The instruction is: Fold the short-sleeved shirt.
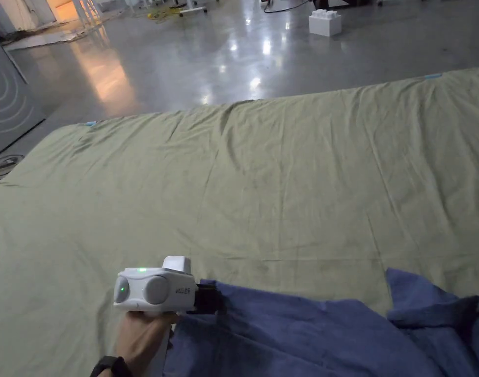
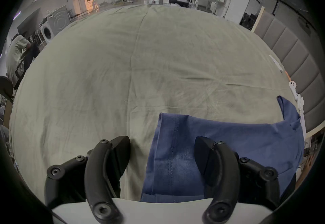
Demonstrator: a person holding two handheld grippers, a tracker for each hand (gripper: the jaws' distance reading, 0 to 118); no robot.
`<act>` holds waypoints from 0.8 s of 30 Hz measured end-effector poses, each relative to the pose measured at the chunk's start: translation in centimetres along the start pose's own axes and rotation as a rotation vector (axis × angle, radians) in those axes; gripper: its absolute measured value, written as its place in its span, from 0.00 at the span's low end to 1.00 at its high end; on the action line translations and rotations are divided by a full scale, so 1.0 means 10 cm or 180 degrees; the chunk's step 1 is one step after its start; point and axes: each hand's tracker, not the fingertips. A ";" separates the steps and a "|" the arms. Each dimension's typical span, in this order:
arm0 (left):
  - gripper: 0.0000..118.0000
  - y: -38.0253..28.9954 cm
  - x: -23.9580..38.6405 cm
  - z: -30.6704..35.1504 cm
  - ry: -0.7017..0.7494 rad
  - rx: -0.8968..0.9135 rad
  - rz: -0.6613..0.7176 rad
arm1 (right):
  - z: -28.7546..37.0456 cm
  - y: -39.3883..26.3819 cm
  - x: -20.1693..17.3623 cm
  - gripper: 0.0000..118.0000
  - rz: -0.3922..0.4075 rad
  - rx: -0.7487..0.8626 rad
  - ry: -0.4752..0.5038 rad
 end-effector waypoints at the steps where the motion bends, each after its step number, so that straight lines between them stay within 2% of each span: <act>1: 0.64 -0.01 0.04 0.02 0.0025 0.0010 -0.0044 | -0.01 -0.03 0.03 0.01 -0.0047 -0.0047 -0.0014; 2: 0.58 -0.01 0.08 0.05 0.0072 0.0037 -0.0154 | -0.01 -0.05 0.05 0.01 -0.0074 -0.0068 -0.0031; 4: 0.33 -0.02 0.18 0.11 0.0054 0.0035 -0.0296 | -0.03 -0.09 0.07 0.01 -0.0078 -0.0103 -0.0047; 5: 0.16 -0.03 0.26 0.14 0.0140 0.0023 -0.0374 | -0.04 -0.11 0.07 0.01 -0.0066 -0.0122 -0.0054; 6: 0.06 -0.05 0.36 0.14 0.0200 0.0022 -0.0513 | -0.05 -0.11 0.05 0.01 -0.0046 -0.0148 -0.0055; 8: 0.06 -0.08 0.54 0.11 0.0177 -0.0043 -0.0712 | -0.09 -0.09 0.02 0.01 -0.0004 -0.0183 -0.0025; 10: 0.06 -0.12 0.64 0.01 0.0448 -0.0073 -0.0953 | -0.14 -0.05 0.00 0.01 0.0059 -0.0169 0.0050; 14: 0.06 0.06 0.60 -0.08 0.0370 -0.0334 -0.0935 | -0.41 0.29 -0.05 0.01 0.0239 -0.0147 0.0162; 15: 0.06 0.10 0.54 -0.11 0.0269 -0.0477 -0.0872 | -0.53 0.41 -0.05 0.05 0.0299 -0.0170 0.0190; 16: 0.06 0.14 0.52 -0.11 0.0236 -0.0541 -0.0822 | -0.69 0.55 -0.05 0.19 0.0399 -0.0215 0.0292; 17: 0.06 0.17 0.49 -0.12 0.0240 -0.0495 -0.0783 | -0.88 0.71 -0.05 0.19 0.0518 -0.0309 0.0415; 18: 0.06 0.19 0.48 -0.13 0.0234 -0.0525 -0.0717 | -1.08 0.84 -0.04 0.27 0.0669 -0.0360 0.0492; 20: 0.06 0.15 0.50 -0.12 0.0214 -0.0621 -0.0610 | -1.50 1.04 -0.09 0.59 0.1033 -0.0524 0.0552; 21: 0.06 0.15 0.50 -0.12 0.0223 -0.0630 -0.0621 | -1.70 1.12 -0.13 0.63 0.1185 -0.0610 0.0541; 22: 0.06 0.15 0.50 -0.12 0.0227 -0.0644 -0.0621 | -1.90 1.17 -0.13 0.63 0.1345 -0.0656 0.0499; 24: 0.06 0.13 0.57 -0.08 0.0235 -0.0607 -0.0649 | -2.34 1.23 -0.20 0.67 0.1800 -0.0910 0.0521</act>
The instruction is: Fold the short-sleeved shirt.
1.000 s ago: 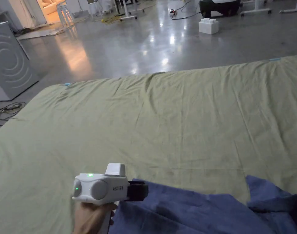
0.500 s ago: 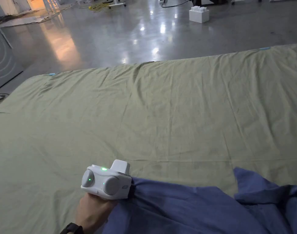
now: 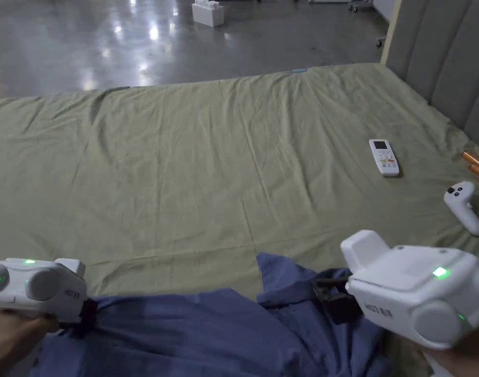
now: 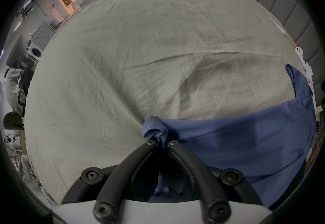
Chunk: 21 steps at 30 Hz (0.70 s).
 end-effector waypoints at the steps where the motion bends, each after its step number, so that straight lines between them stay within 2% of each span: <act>1: 0.06 -0.04 0.04 0.01 -0.0003 -0.0013 0.0004 | -0.17 0.05 0.01 0.67 0.0242 -0.0101 -0.0017; 3: 0.06 0.09 0.01 -0.03 -0.0020 -0.0042 0.0007 | -0.51 0.04 0.01 0.67 0.0809 -0.0220 -0.0057; 4: 0.06 0.12 0.02 -0.05 -0.0031 -0.0054 0.0007 | -0.64 0.05 0.02 0.67 0.0973 -0.0283 -0.0060; 5: 0.06 0.13 0.07 -0.05 -0.0039 -0.0066 0.0015 | -0.76 0.05 0.05 0.67 0.0949 -0.0363 -0.0022; 7: 0.06 0.14 0.02 -0.10 -0.0049 -0.0072 0.0020 | -0.95 0.03 0.11 0.66 0.0802 -0.0538 0.0050; 8: 0.06 0.09 0.03 -0.12 -0.0045 -0.0073 0.0029 | -1.02 0.03 0.16 0.63 0.0624 -0.0602 0.0191; 10: 0.06 -0.11 0.21 -0.08 -0.0033 -0.0062 0.0017 | -1.03 0.04 0.27 0.39 0.0371 -0.0618 0.0487; 12: 0.06 -0.02 0.11 -0.03 -0.0008 -0.0055 0.0008 | -1.00 0.01 0.33 0.10 0.0124 -0.0623 0.0766; 13: 0.06 -0.08 0.17 -0.02 -0.0003 -0.0034 -0.0002 | -0.98 0.00 0.33 0.09 0.0054 -0.0606 0.0815; 14: 0.06 -0.16 0.25 0.01 0.0001 0.0000 -0.0002 | -0.93 0.01 0.31 0.08 0.0073 -0.0578 0.0689; 15: 0.06 -0.04 0.04 0.00 -0.0009 0.0033 0.0026 | -0.89 0.00 0.31 0.08 0.0048 -0.0567 0.0647; 17: 0.06 -0.16 0.10 0.08 -0.0071 0.0151 0.0019 | -0.76 -0.02 0.33 0.08 -0.0168 -0.0464 0.0652; 18: 0.06 -0.25 0.02 0.26 -0.0243 0.0324 0.0333 | -0.65 -0.03 0.33 0.08 -0.0274 -0.0342 0.0615; 19: 0.06 -0.19 -0.26 0.37 -0.0434 0.0476 0.0514 | -0.52 -0.04 0.35 0.08 -0.0361 -0.0208 0.0639; 21: 0.06 -0.40 -0.38 0.77 -0.0785 0.0975 0.0815 | -0.19 -0.07 0.40 0.07 -0.0518 0.0064 0.0641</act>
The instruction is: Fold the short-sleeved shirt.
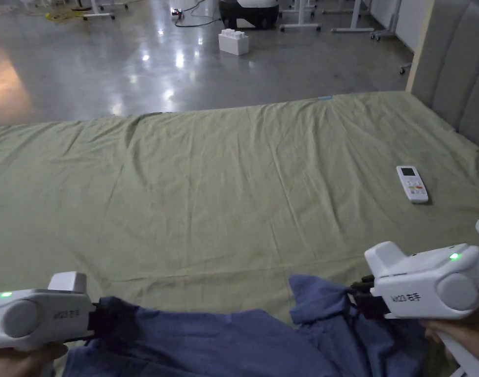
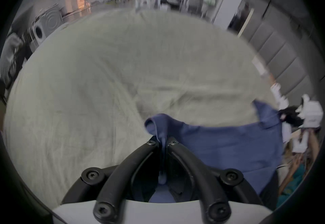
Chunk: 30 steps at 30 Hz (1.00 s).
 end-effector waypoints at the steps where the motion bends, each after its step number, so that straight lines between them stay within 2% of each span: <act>1: 0.06 -0.02 0.03 0.24 -0.0072 0.0156 -0.0035 | 0.17 0.01 -0.02 0.07 -0.0037 0.0072 0.0007; 4: 0.06 0.02 0.01 1.16 -0.0152 0.0656 -0.0112 | 0.72 0.05 -0.08 0.07 -0.0155 0.0474 -0.0077; 9: 0.06 0.07 -0.08 2.29 -0.0276 0.1394 -0.0148 | 1.62 0.22 -0.22 0.05 -0.0643 0.1058 -0.0012; 14: 0.06 0.24 -0.26 3.04 -0.0363 0.1935 0.0017 | 2.44 0.56 -0.41 0.05 -0.0657 0.1680 -0.0231; 16: 0.06 0.29 -0.23 3.30 -0.0267 0.2148 -0.0012 | 2.73 0.70 -0.47 0.04 -0.0671 0.1951 -0.0329; 17: 0.06 0.34 -0.20 3.38 -0.0223 0.2063 -0.0061 | 2.81 0.80 -0.44 0.04 -0.0696 0.2044 -0.0369; 19: 0.06 0.41 -0.19 3.57 0.0007 0.2300 -0.0111 | 2.98 0.93 -0.46 0.04 -0.0849 0.2175 -0.0388; 21: 0.06 0.46 -0.14 3.79 0.0041 0.2490 -0.0158 | 3.12 1.07 -0.51 0.04 -0.0798 0.2223 -0.0473; 25: 0.05 0.52 0.02 4.18 0.0294 0.2882 -0.0279 | 3.39 1.31 -0.63 0.04 -0.0767 0.2650 -0.0711; 27: 0.05 0.56 0.11 4.35 0.0385 0.2961 -0.0356 | 3.53 1.46 -0.72 0.04 -0.0609 0.2846 -0.0801; 28: 0.05 0.58 0.12 4.40 0.0395 0.2992 -0.0369 | 3.56 1.51 -0.76 0.04 -0.0649 0.2809 -0.0829; 29: 0.05 0.61 0.13 4.44 0.0414 0.3026 -0.0369 | 3.62 1.61 -0.74 0.04 -0.0379 0.3000 -0.1026; 30: 0.05 0.65 0.15 4.49 0.0419 0.3072 -0.0371 | 3.66 1.66 -0.75 0.04 -0.0294 0.3036 -0.1090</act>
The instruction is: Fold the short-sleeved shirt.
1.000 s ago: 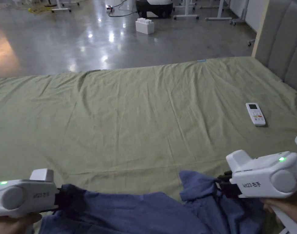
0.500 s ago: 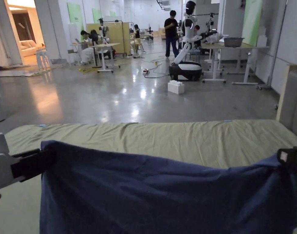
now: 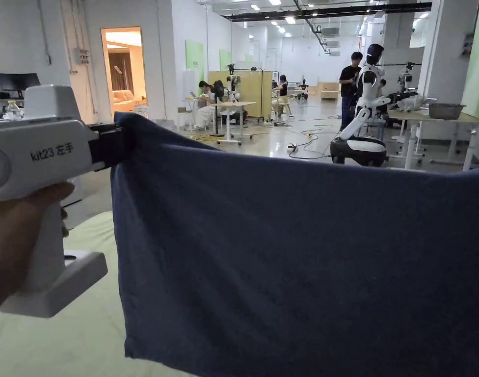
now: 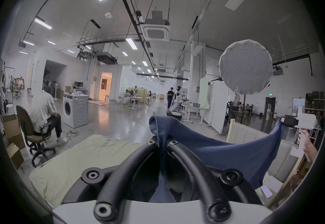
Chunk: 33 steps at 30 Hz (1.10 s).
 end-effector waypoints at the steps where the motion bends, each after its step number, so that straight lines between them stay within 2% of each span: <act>1: 0.05 0.04 0.00 0.00 0.0007 0.0035 -0.0004 | -0.03 0.04 -0.02 0.04 -0.0082 -0.0092 -0.0009; 3: 0.05 0.08 -0.02 -0.06 0.0009 0.0035 0.0022 | -0.16 0.15 0.02 0.04 0.0093 0.0005 -0.0054; 4: 0.05 0.11 -0.01 -0.08 0.0022 0.0084 0.0022 | -0.20 0.16 0.03 0.04 0.0002 -0.0070 -0.0043; 6: 0.05 0.08 -0.01 -0.13 0.0068 0.0214 -0.0021 | -0.25 0.23 0.05 0.04 0.0059 0.0048 -0.0076; 10: 0.05 0.07 -0.02 -0.23 0.0077 0.0183 0.0015 | -0.30 0.25 0.05 0.04 0.0014 0.0185 -0.0085; 14: 0.05 0.14 0.04 -0.31 0.0100 0.0160 -0.0034 | -0.36 0.45 -0.03 0.04 0.0205 0.0253 -0.0118; 17: 0.05 0.25 0.07 -0.33 0.0107 0.0198 -0.0024 | -0.38 0.59 -0.07 0.04 0.0093 0.0437 -0.0144; 20: 0.05 0.31 0.08 -0.38 0.0112 0.0197 -0.0029 | -0.45 0.71 -0.12 0.04 0.0186 0.0444 -0.0167; 25: 0.05 0.34 0.03 -0.47 0.0131 0.0197 -0.0042 | -0.46 0.75 -0.13 0.04 0.0141 0.0412 -0.0164; 26: 0.05 0.33 0.02 -0.51 0.0117 0.0163 0.0014 | -0.46 0.77 -0.13 0.04 0.0222 0.0457 -0.0180; 27: 0.05 0.32 0.01 -0.53 0.0116 0.0163 0.0045 | -0.62 0.76 -0.38 0.04 0.0002 0.0426 0.1260; 30: 0.05 0.32 -0.02 -0.67 0.0146 0.0149 0.0131 | -0.74 0.80 -0.40 0.04 0.0019 0.0386 0.1260; 31: 0.05 0.32 -0.03 -0.73 0.0161 0.0117 0.0128 | -0.83 0.76 -0.37 0.04 0.0030 0.0354 0.1015; 33: 0.05 0.35 -0.04 -0.91 0.0194 0.0053 0.0045 | -0.98 0.73 -0.40 0.04 0.0029 0.0381 0.1035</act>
